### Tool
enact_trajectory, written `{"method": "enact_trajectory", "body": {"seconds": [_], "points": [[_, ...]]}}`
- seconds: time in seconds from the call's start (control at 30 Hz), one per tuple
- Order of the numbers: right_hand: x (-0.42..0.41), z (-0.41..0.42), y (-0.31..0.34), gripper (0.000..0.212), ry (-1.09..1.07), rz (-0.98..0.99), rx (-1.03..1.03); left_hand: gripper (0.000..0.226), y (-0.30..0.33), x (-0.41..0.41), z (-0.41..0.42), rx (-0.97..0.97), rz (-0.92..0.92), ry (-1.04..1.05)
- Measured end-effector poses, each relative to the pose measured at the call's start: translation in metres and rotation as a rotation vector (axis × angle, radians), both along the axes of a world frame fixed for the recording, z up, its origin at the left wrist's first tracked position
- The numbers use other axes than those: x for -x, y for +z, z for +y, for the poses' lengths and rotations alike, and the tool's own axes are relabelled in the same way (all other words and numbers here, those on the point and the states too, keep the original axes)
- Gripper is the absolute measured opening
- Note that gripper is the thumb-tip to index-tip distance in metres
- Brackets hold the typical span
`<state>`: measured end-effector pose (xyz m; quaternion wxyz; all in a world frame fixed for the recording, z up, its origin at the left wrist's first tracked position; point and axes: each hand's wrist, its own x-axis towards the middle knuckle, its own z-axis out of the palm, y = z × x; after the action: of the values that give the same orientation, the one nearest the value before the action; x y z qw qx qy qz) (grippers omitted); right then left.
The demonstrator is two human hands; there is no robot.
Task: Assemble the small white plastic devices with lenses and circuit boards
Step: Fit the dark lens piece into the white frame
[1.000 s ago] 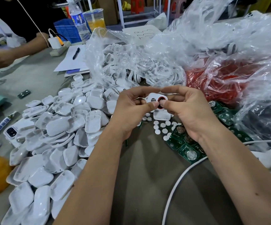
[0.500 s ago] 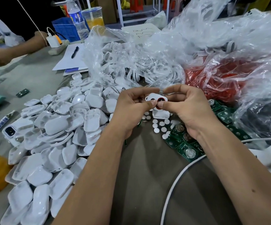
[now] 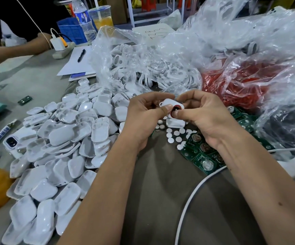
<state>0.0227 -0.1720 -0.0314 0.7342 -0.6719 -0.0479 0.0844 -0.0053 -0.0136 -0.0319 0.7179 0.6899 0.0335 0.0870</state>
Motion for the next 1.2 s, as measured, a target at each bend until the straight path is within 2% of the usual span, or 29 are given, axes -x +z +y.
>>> {"method": "enact_trajectory", "body": {"seconds": [0.27, 0.4, 0.57, 0.77, 1.1, 1.2], "points": [[0.0004, -0.0010, 0.0039, 0.023, 0.023, 0.161, -0.232, 0.024, -0.0007, -0.0030, 0.0067, 0.068, 0.001, -0.066], [0.0012, 0.0011, 0.0045, 0.018, -0.002, 0.155, -0.244, 0.023, 0.0002, -0.0025, 0.0056, 0.079, 0.002, -0.068], [0.0018, 0.0039, 0.0022, 0.017, -0.091, 0.092, -0.206, 0.020, -0.0011, -0.0023, 0.0045, -0.030, -0.009, -0.075], [0.0025, 0.0063, 0.0022, 0.016, -0.134, 0.024, -0.212, 0.032, -0.0032, -0.0022, 0.0038, 0.029, 0.015, -0.067], [0.0006, 0.0051, -0.0002, 0.020, -0.113, 0.024, -0.162, 0.032, -0.0044, -0.0010, 0.0011, -0.028, -0.008, -0.014], [-0.0007, 0.0027, 0.0001, 0.017, -0.063, 0.088, -0.203, 0.032, -0.0040, -0.0010, 0.0019, -0.029, -0.010, -0.020]]}}
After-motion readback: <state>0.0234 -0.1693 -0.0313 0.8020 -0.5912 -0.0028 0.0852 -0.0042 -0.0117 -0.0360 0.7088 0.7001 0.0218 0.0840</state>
